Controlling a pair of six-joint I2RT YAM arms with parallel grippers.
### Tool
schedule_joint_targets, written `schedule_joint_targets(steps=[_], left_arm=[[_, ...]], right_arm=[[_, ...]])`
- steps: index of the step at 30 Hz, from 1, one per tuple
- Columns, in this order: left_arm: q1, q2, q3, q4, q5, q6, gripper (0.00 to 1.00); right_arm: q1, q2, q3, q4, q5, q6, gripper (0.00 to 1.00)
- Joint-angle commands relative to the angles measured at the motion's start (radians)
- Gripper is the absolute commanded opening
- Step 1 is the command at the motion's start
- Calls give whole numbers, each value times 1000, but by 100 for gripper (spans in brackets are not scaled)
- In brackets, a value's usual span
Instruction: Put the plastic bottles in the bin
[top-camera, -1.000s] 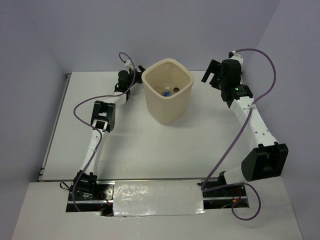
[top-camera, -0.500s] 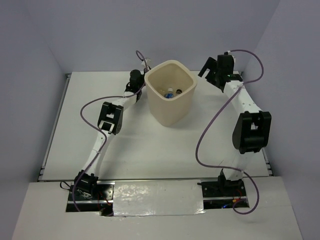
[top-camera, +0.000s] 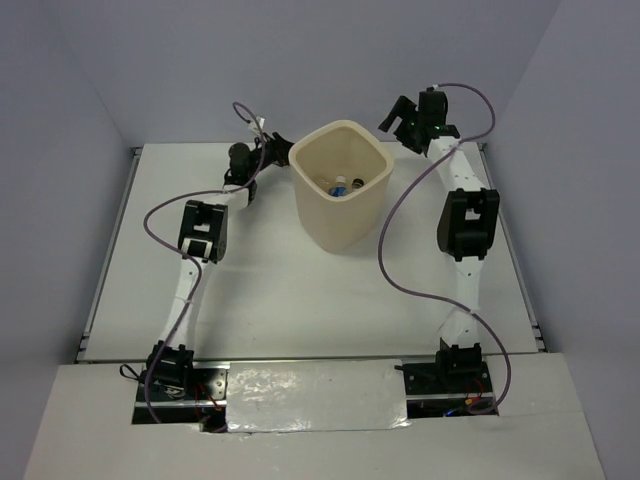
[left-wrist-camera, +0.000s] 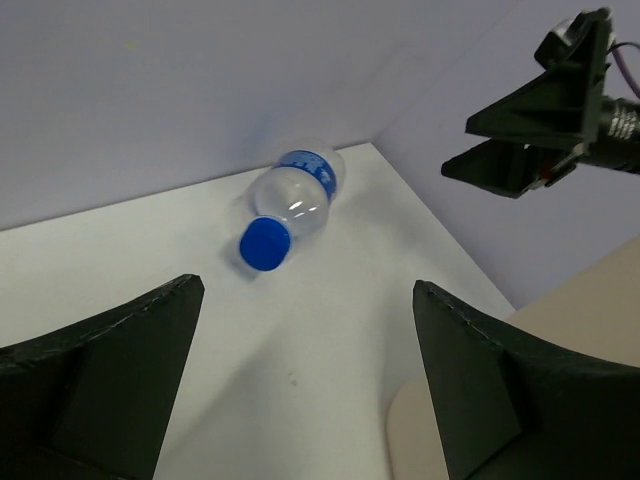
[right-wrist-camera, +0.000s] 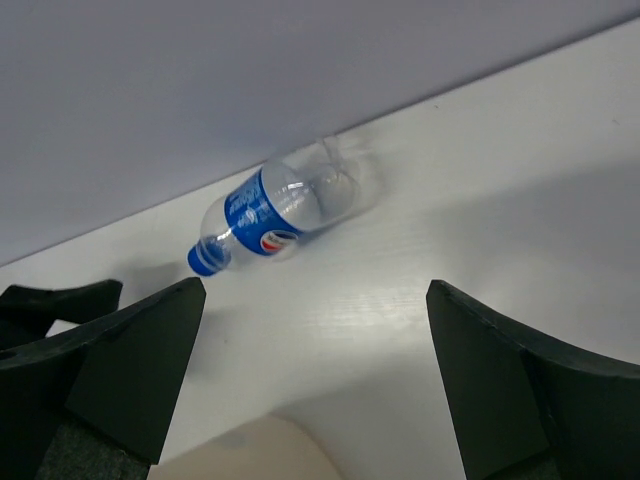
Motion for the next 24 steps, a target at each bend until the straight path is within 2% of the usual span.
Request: schedule_joint_targets(steps=[1, 5, 8, 11, 12, 13, 14, 15, 18, 19, 22, 24], left_arm=[[53, -123, -50, 179, 2, -86, 99], [117, -193, -130, 188, 23, -101, 99], [148, -265, -208, 196, 37, -101, 99], [160, -349, -291, 156, 27, -90, 99], [231, -559, -492, -76, -92, 33, 99], [232, -605, -521, -78, -93, 34, 99], [240, -648, -539, -177, -143, 125, 99], [247, -738, -576, -397, -280, 167, 99], [247, -863, -639, -677, -485, 311, 99], [247, -944, -708, -713, -623, 322, 99], [252, -1092, -823, -830, -833, 339, 99], [252, -1158, -860, -903, -903, 335, 99]], right_arm=[[50, 121, 202, -62, -53, 26, 100], [85, 157, 211, 14, -33, 67, 100], [107, 169, 207, -15, -9, 92, 100], [119, 105, 114, -6, 50, 133, 100], [117, -34, -165, 72, 162, 184, 100], [114, -58, -193, 73, 163, 184, 100], [114, -78, -215, 70, 213, 183, 100], [111, -118, -264, 67, 234, 181, 100], [87, -158, -321, 53, 278, 175, 100], [81, -185, -359, 51, 278, 175, 100], [71, -243, -483, 95, 265, 118, 100], [90, -311, -581, 140, 239, 85, 100]])
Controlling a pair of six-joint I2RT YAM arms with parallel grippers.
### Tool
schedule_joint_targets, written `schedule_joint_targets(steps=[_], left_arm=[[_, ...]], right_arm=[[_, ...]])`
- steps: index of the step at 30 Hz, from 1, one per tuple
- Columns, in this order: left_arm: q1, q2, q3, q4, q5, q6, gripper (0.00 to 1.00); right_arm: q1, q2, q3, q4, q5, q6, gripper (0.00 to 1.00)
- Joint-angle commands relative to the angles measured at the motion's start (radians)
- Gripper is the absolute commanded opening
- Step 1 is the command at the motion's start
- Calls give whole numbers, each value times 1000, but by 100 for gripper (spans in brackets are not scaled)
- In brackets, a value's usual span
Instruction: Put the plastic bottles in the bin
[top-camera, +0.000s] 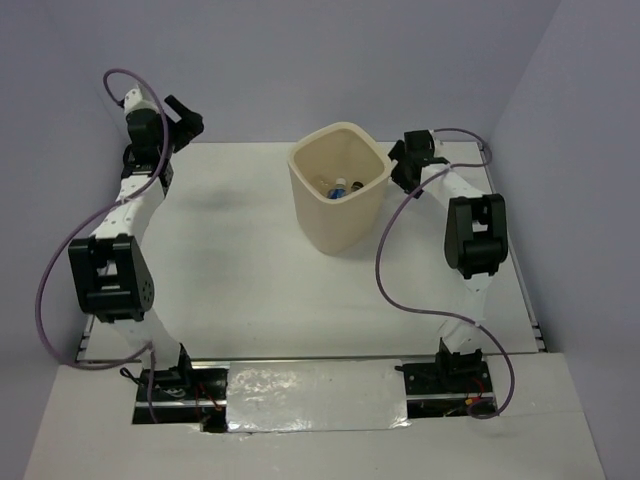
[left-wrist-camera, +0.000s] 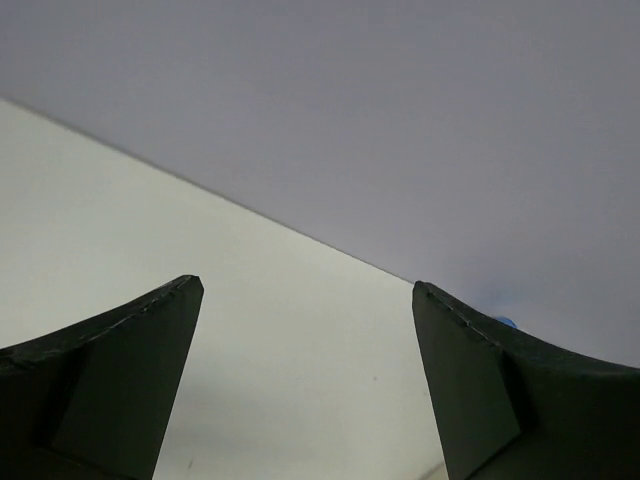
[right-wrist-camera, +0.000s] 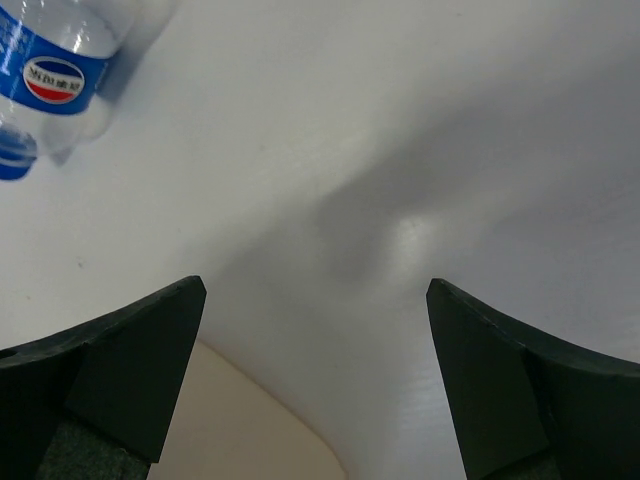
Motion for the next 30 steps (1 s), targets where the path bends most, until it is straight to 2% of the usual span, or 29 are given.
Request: schedule_joint_targets(steps=[1, 4, 13, 19, 22, 25, 30], left_arm=[[-10, -83, -61, -285, -292, 61, 99], [-10, -118, -83, -395, -309, 57, 99], [-12, -275, -229, -491, -358, 9, 99], [-10, -404, -327, -523, -449, -17, 99], [-10, -454, -359, -517, -485, -20, 99], [-7, -459, -356, -532, -504, -11, 99], [13, -461, -358, -536, -516, -17, 99]], right_arm=[[27, -141, -114, 106, 8, -80, 100], [47, -190, -174, 120, -31, -112, 100], [186, -244, -217, 150, -35, -117, 100], [339, -189, -112, 130, 11, -25, 100], [378, -114, 9, 98, -9, 12, 100], [374, -57, 92, 59, 8, 50, 100], [325, -6, 201, 51, 126, 84, 100]])
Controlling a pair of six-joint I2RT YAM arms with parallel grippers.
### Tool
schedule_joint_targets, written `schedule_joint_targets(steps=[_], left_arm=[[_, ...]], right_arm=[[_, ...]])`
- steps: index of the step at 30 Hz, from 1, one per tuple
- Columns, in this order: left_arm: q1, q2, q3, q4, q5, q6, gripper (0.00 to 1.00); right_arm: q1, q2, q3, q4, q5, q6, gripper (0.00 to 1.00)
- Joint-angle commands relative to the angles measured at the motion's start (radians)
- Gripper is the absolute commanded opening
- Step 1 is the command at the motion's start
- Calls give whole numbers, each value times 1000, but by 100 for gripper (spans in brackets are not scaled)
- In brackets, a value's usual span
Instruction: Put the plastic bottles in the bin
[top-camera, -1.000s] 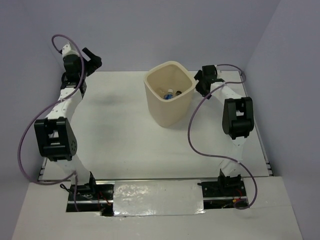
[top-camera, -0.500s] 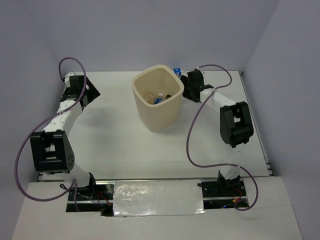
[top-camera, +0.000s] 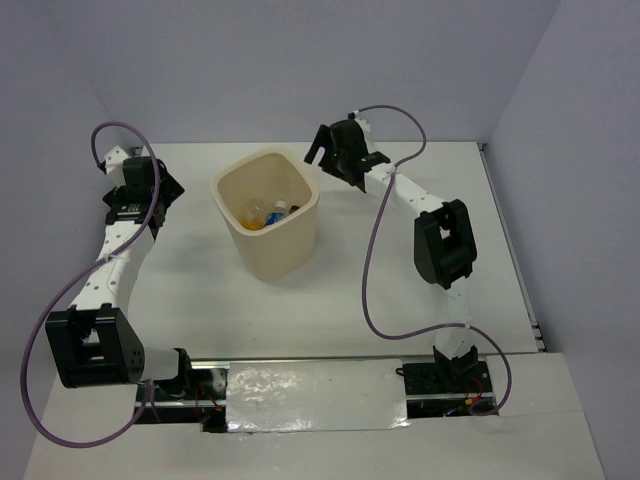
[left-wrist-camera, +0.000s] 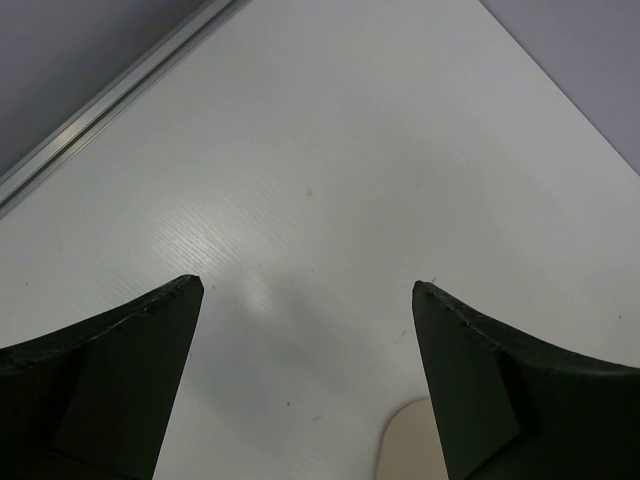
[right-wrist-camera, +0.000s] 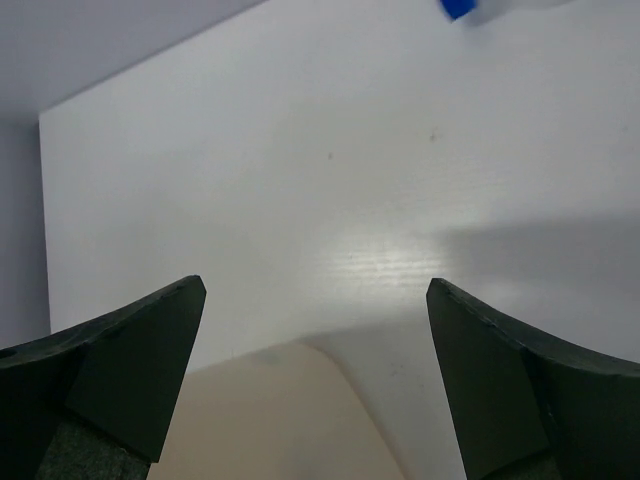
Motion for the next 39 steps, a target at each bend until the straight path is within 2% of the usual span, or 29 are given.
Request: schedule_joint_targets(steps=[1, 3, 4, 9, 14, 20, 25, 28, 33, 35, 38, 39], left_arm=[[26, -6, -8, 15, -16, -17, 99], [41, -3, -10, 33, 8, -22, 99], [42, 0, -7, 40, 13, -22, 99], [47, 3, 0, 79, 18, -27, 99], [53, 2, 12, 106, 12, -33, 99], [62, -4, 1, 159, 39, -18, 99], [69, -12, -17, 188, 39, -7, 99], [73, -7, -10, 182, 32, -2, 99], [79, -6, -14, 190, 38, 4, 99], [82, -6, -10, 185, 32, 4, 99], [84, -9, -11, 179, 27, 7, 99], [84, -10, -11, 179, 25, 7, 99]], right_arm=[[-71, 70, 126, -5, 121, 52, 100], [-94, 129, 218, -69, 160, 83, 100], [-101, 161, 319, -92, 168, 95, 100], [-152, 337, 522, -148, 239, 215, 100], [-189, 397, 528, -141, 256, 334, 100], [-210, 482, 608, -114, 260, 373, 100], [-218, 566, 619, 24, 220, 423, 100], [-220, 630, 708, 1, 218, 456, 100], [-223, 650, 679, 55, 241, 503, 99], [-229, 690, 725, 64, 244, 522, 93], [-247, 709, 708, 95, 227, 568, 80], [-250, 709, 703, 92, 217, 578, 70]])
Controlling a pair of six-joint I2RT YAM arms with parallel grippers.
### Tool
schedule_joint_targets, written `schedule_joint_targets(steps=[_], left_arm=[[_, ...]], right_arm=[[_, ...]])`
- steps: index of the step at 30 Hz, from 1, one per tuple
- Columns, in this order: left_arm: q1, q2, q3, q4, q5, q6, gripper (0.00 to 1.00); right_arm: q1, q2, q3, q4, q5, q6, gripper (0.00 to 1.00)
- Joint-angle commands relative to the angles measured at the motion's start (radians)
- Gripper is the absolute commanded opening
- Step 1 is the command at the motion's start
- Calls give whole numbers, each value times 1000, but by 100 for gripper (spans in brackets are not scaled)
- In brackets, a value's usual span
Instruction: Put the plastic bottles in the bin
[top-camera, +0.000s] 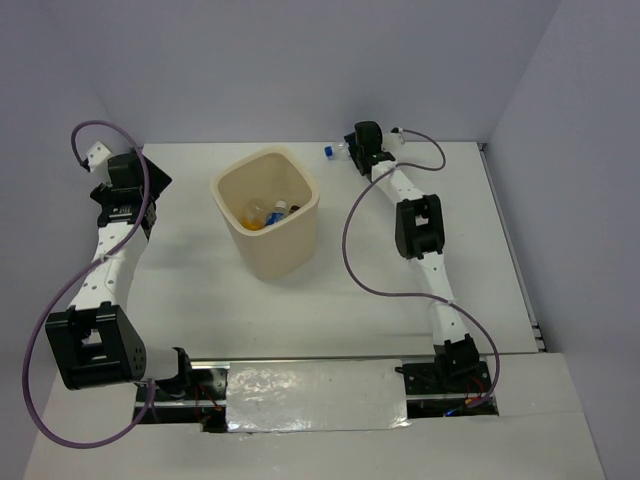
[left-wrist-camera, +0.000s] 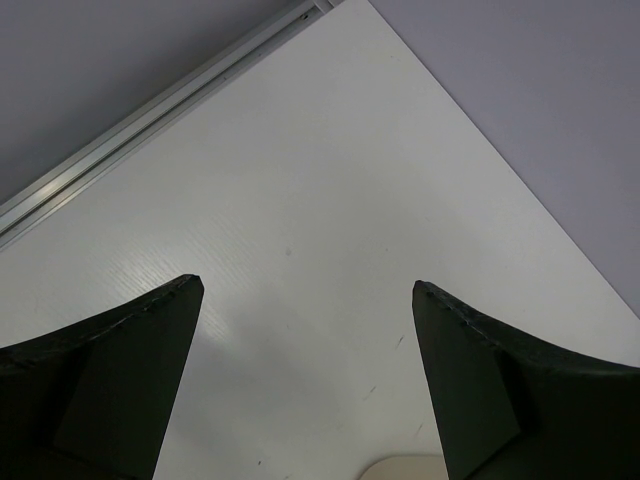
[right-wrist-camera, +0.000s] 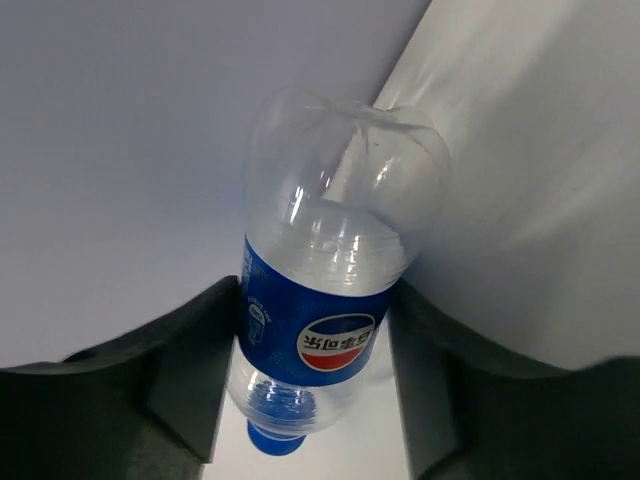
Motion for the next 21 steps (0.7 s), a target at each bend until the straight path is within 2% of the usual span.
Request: schedule_joint_targets(steps=[1, 3, 5, 7, 8, 9, 12, 13, 14, 19, 21], left_arm=[[7, -14, 3, 36, -11, 23, 99], [7, -17, 3, 31, -13, 20, 99], [7, -22, 6, 24, -1, 22, 99], [7, -28, 6, 20, 10, 22, 99], [7, -34, 9, 8, 13, 20, 99], [7, -40, 12, -1, 13, 22, 99], [7, -69, 21, -42, 4, 25, 99], [7, -80, 18, -52, 4, 25, 99], [7, -104, 12, -59, 7, 23, 99], [7, -193, -18, -142, 10, 16, 99], [7, -227, -41, -165, 10, 13, 99]], right_arm=[[-32, 23, 12, 42, 4, 67, 58], [-35, 2, -23, 77, 0, 58, 27], [-34, -18, -51, 121, -14, 3, 26], [-35, -75, -100, 178, -61, -68, 19], [-38, -104, -168, 268, -81, -92, 14], [-38, -135, -201, 305, -103, -129, 4], [-29, -291, -311, 378, -183, -301, 0], [-23, -396, -348, 397, -203, -388, 0], [-18, -455, -444, 442, -227, -425, 0], [47, -867, -745, 514, -227, -700, 0], [81, -964, -801, 514, -238, -820, 0]])
